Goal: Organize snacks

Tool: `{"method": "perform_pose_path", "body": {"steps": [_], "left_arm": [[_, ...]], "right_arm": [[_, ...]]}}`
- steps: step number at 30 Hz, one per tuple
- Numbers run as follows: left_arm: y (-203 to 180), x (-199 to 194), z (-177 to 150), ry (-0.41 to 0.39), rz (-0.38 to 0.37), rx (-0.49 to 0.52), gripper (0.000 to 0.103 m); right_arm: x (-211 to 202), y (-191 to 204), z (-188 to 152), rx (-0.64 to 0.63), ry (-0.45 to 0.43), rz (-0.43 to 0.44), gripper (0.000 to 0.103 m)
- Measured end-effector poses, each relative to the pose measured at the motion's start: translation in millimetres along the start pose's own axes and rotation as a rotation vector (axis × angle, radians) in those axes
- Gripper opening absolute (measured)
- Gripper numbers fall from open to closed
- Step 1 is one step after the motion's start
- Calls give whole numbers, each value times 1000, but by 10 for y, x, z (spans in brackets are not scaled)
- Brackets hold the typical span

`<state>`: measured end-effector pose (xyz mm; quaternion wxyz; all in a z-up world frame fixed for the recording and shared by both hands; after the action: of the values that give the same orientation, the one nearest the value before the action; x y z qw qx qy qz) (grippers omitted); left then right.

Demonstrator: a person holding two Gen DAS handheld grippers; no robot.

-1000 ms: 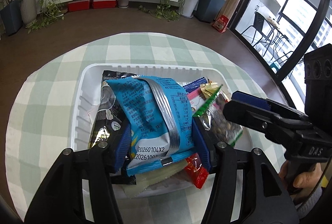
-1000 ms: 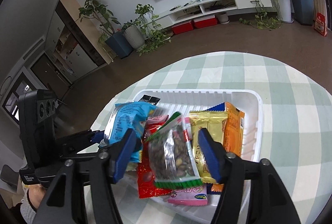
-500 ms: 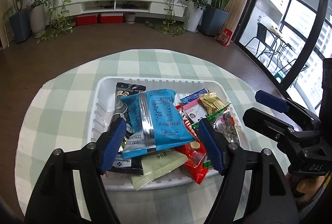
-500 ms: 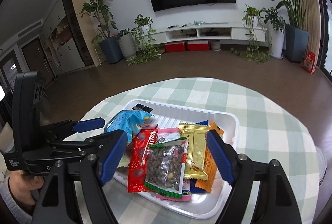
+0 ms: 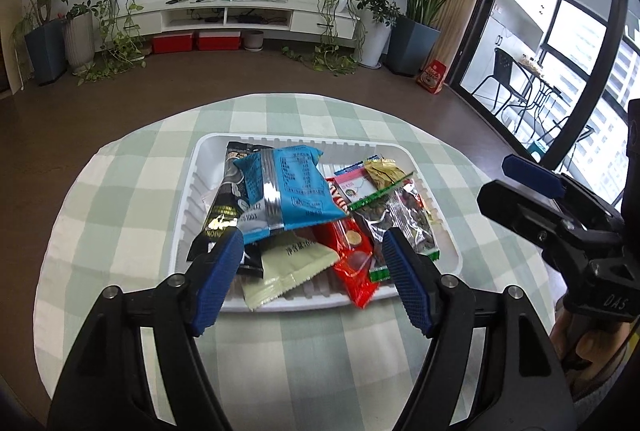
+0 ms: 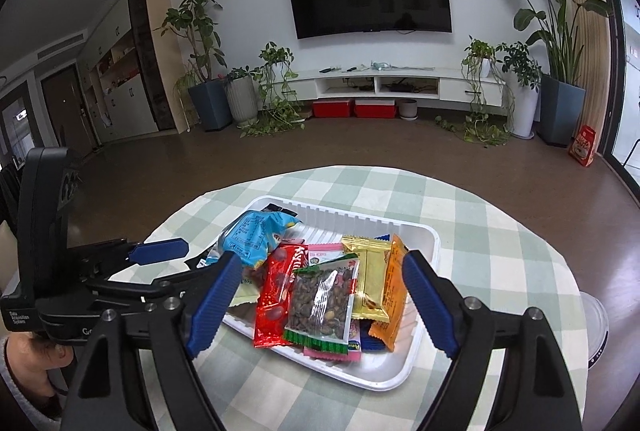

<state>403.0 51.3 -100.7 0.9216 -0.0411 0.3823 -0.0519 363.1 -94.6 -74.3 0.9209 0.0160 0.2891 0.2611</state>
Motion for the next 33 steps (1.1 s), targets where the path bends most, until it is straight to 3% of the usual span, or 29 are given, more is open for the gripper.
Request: {"method": "perform_pose_path", "body": {"steps": [6, 8, 13, 17, 33], "left_arm": [[-29, -250, -151, -25, 30, 0, 71], [-45, -361, -196, -41, 45, 2, 81], [-89, -591, -259, -75, 73, -3, 86], [-143, -771, -278, -100, 88, -9, 88], [-402, -1258, -289, -180, 143, 12, 91]], "right_arm": [[-169, 57, -15, 6, -32, 1, 86], [-226, 80, -21, 3, -46, 3, 89], [-351, 128, -24, -11, -77, 7, 91], [-461, 138, -13, -10, -105, 15, 103], [-852, 137, 44, -42, -201, 3, 103]]}}
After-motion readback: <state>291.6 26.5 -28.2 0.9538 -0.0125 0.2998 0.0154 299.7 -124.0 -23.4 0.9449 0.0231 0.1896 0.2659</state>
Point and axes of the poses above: each gripper's, at about its wrist camera, not at the fingertips, and x roughly the way its jaws point, y to its left, z to its top, the point moved 4 cm from there along x, roughly the way its jaws point, and after that the axes turned 7 degrees about z, right-handed, at the moved point
